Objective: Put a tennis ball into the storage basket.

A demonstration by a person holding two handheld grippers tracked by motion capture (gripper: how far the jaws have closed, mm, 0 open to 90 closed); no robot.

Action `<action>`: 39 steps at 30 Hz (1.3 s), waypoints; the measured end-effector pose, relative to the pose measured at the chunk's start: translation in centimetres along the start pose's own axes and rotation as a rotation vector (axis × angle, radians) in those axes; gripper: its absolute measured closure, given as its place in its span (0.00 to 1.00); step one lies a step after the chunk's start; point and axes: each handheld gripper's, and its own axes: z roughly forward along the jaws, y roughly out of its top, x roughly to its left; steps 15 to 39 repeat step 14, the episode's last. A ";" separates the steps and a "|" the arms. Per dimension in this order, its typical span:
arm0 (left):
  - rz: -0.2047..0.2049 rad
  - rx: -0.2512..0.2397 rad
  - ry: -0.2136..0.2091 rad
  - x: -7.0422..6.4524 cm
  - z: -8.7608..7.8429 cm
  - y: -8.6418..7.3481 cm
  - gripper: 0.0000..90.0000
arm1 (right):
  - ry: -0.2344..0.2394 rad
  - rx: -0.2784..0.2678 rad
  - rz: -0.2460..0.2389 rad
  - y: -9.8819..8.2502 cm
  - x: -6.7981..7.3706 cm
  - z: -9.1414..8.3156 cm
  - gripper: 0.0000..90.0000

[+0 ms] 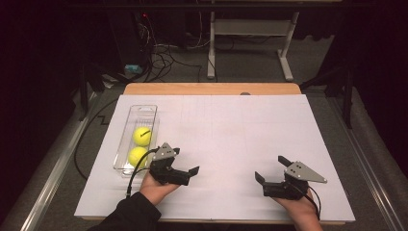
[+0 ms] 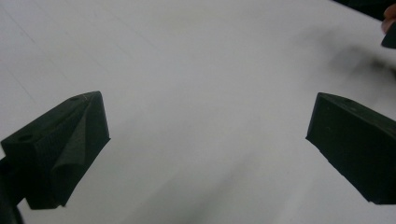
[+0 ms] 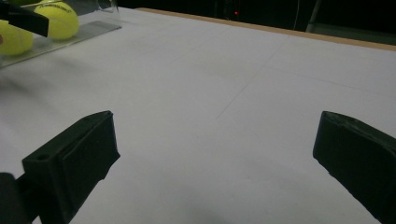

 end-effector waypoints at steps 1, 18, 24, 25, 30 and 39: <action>0.002 -0.024 -0.004 0.0 -0.2 0.0 0.00 | -0.005 -0.006 0.000 0.0 0.0 -0.2 0.00; 0.042 -0.122 -0.017 0.4 -1.7 -0.9 0.00 | -0.053 -0.059 0.034 -0.2 -0.3 -2.1 0.00; 0.042 -0.122 -0.017 0.4 -1.7 -0.9 0.00 | -0.053 -0.059 0.034 -0.2 -0.3 -2.1 0.00; 0.042 -0.122 -0.017 0.4 -1.7 -0.9 0.00 | -0.053 -0.059 0.034 -0.2 -0.3 -2.1 0.00; 0.042 -0.122 -0.017 0.4 -1.7 -0.9 0.00 | -0.053 -0.059 0.034 -0.2 -0.3 -2.1 0.00; 0.042 -0.122 -0.017 0.4 -1.7 -0.9 0.00 | -0.053 -0.059 0.034 -0.2 -0.3 -2.1 0.00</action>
